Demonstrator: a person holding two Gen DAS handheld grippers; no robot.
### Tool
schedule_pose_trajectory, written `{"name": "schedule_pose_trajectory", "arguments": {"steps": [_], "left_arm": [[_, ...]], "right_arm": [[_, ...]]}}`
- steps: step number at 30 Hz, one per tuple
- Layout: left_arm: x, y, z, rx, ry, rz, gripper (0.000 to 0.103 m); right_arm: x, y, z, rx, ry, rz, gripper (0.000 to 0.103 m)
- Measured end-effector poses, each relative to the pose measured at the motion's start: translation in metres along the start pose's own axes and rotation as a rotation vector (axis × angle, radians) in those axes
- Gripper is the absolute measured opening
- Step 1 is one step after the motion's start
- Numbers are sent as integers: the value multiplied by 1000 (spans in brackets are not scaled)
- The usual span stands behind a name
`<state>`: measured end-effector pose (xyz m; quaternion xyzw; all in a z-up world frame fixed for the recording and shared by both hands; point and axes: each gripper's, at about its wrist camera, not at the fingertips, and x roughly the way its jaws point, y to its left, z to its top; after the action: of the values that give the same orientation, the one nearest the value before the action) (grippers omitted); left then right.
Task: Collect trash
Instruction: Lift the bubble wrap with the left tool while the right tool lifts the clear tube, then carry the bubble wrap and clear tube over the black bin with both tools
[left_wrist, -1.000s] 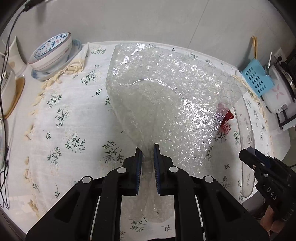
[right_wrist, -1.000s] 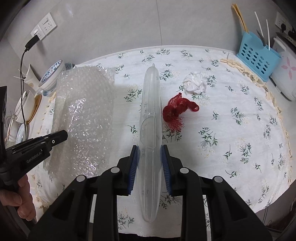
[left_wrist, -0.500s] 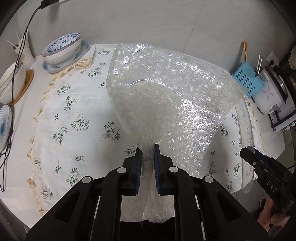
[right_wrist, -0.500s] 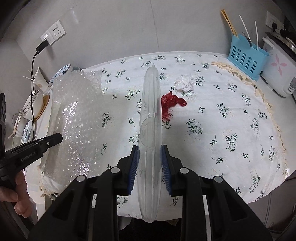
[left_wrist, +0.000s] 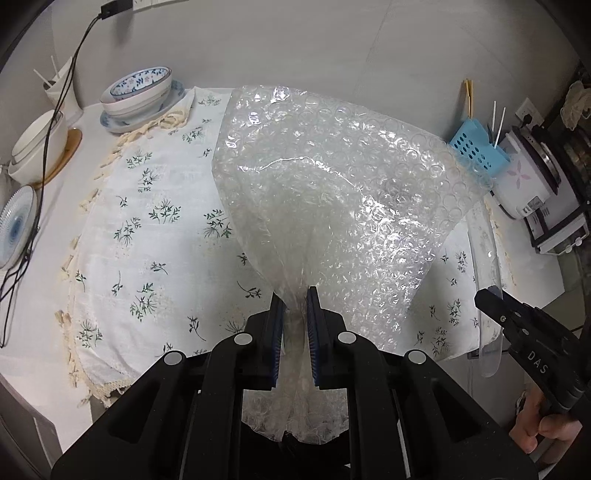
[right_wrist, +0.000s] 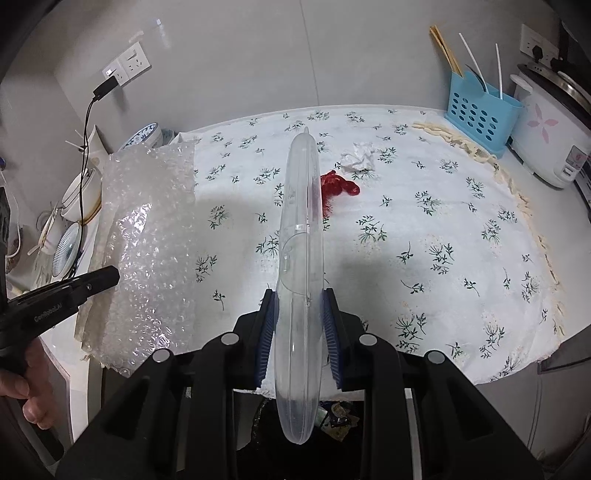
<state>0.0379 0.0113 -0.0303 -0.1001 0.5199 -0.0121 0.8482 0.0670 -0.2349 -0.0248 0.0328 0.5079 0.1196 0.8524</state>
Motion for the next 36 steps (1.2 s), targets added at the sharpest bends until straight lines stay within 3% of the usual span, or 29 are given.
{"name": "schedule_pose_trajectory", "arguments": {"steps": [13,36], "left_arm": [[-16,-20,-54,10,14,-5,11],[23,-58,-195,47,111,-14,12]], "right_arm": [[-22,-19,-54,-1,14,17,25],[-38,-65,-180,12,93,41,25]]}}
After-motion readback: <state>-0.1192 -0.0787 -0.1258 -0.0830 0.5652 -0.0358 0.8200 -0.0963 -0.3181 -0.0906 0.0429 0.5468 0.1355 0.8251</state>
